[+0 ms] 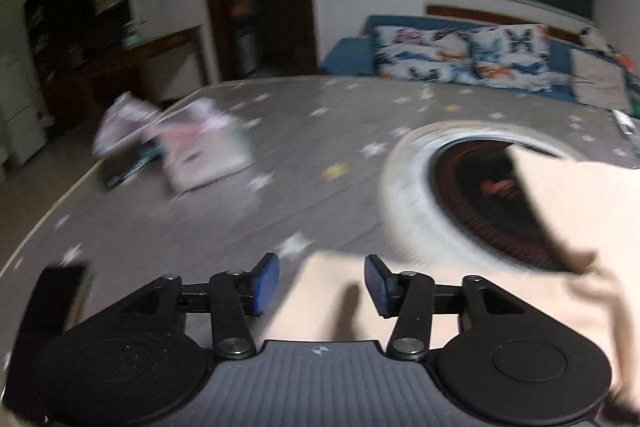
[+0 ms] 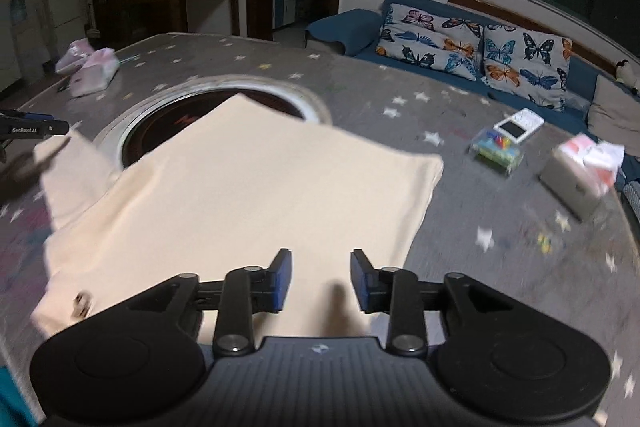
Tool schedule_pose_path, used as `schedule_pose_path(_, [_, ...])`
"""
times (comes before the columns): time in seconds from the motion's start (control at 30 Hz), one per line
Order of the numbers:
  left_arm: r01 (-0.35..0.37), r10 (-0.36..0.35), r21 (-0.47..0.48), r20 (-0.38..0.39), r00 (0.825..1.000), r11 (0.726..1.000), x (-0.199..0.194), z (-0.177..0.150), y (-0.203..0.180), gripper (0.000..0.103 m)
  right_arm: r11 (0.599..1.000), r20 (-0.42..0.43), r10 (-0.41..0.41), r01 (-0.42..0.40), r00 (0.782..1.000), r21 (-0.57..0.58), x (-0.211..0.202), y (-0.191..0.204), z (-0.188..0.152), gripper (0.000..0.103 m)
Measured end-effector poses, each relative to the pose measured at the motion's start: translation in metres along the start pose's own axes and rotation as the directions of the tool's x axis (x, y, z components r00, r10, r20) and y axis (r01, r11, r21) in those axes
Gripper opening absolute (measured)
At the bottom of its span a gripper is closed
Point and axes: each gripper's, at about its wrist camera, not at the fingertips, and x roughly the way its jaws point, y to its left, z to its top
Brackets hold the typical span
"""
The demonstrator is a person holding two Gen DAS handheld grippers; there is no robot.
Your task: Fold clothes
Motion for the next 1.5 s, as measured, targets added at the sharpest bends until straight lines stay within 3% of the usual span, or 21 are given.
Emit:
schedule_pose_path(0.23, [-0.017,0.016,-0.027,-0.030,0.999,1.000,0.005,-0.018,0.014,0.053,0.999,0.001,0.000,0.000,1.000,0.035,-0.019,0.016,-0.025,0.038])
schedule_pose_path(0.3, [0.006,-0.008,-0.050,-0.027,1.000,0.999,0.006,-0.018,0.016,0.034,0.999,0.005,-0.002,0.002,1.000,0.042,-0.024,0.020,-0.029,0.038])
schedule_pose_path(0.33, [0.021,-0.023,-0.064,-0.025,0.999,0.998,0.005,-0.018,0.016,0.017,0.999,0.005,-0.004,0.003,1.000,0.042,-0.026,0.022,-0.031,0.038])
schedule_pose_path(0.37, [0.031,-0.032,-0.075,-0.021,0.999,0.997,0.005,-0.019,0.016,0.010,0.999,0.005,-0.005,0.005,1.000,0.040,-0.028,0.023,-0.034,0.038])
schedule_pose_path(0.43, [0.004,-0.004,-0.074,0.002,1.000,0.997,-0.002,-0.020,0.017,0.006,0.999,0.006,-0.011,0.011,1.000,0.035,-0.030,0.026,-0.037,0.038])
schedule_pose_path(0.57, [-0.059,0.066,-0.112,0.064,0.996,0.992,-0.024,-0.016,0.031,0.006,0.999,0.019,-0.014,0.013,1.000,0.046,-0.036,0.027,-0.038,0.038])
schedule_pose_path(0.67, [-0.054,0.064,-0.129,0.080,0.995,0.990,-0.035,-0.014,0.045,0.006,0.999,0.012,-0.002,0.002,1.000,0.041,-0.035,0.029,-0.041,0.038])
schedule_pose_path(0.87, [-0.081,0.079,-0.111,-0.025,0.997,0.991,-0.012,-0.029,0.046,0.010,0.998,-0.024,-0.003,0.005,1.000,0.064,-0.028,0.027,-0.052,0.038])
schedule_pose_path(1.03, [-0.089,0.087,-0.100,-0.022,0.996,0.991,-0.013,-0.029,0.046,0.016,0.992,-0.018,-0.044,0.046,0.999,0.121,-0.042,0.007,-0.060,0.038])
schedule_pose_path(1.13, [-0.104,0.104,-0.102,-0.008,0.995,0.989,-0.015,-0.023,0.048,0.021,0.976,-0.018,-0.113,0.115,0.993,0.185,-0.052,-0.018,-0.070,0.038])
schedule_pose_path(1.17, [-0.110,0.110,-0.106,-0.004,0.994,0.988,-0.016,-0.020,0.049,0.028,0.968,-0.020,-0.145,0.146,0.989,0.206,-0.055,-0.026,-0.074,0.038])
schedule_pose_path(1.27, [-0.116,0.118,-0.113,0.012,0.993,0.987,-0.020,-0.014,0.050,0.030,0.932,-0.038,-0.237,0.238,0.971,0.275,-0.065,-0.054,-0.087,0.038])
schedule_pose_path(1.5, [0.006,-0.004,-0.052,0.039,0.999,0.999,-0.027,-0.003,0.010,0.030,0.802,-0.109,-0.423,0.428,0.900,0.417,-0.084,-0.121,-0.122,0.038])
